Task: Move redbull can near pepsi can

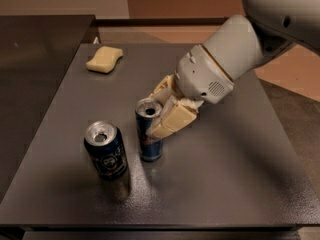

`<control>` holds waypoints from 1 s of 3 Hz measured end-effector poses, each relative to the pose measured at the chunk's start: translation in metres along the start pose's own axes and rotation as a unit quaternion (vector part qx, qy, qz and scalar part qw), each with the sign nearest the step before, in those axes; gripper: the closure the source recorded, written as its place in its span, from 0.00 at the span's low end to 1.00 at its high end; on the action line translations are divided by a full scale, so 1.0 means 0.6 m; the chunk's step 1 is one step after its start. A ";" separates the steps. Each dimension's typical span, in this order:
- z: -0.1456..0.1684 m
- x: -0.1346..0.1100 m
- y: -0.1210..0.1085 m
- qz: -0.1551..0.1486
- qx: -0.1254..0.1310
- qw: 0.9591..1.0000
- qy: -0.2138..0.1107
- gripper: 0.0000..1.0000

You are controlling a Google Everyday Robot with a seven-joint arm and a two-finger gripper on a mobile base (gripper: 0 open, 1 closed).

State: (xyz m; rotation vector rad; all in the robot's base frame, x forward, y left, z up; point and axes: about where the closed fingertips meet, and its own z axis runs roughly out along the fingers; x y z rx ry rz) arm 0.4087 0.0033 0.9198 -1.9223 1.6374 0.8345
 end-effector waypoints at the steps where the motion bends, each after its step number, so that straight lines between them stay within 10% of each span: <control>1: 0.001 -0.003 0.001 -0.002 0.000 1.000 0.001 0.13; 3: 0.002 -0.006 0.002 -0.004 0.001 1.000 0.002 0.00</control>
Offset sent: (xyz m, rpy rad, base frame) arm -0.0008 0.0014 0.0008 -0.0009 -0.0028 0.0017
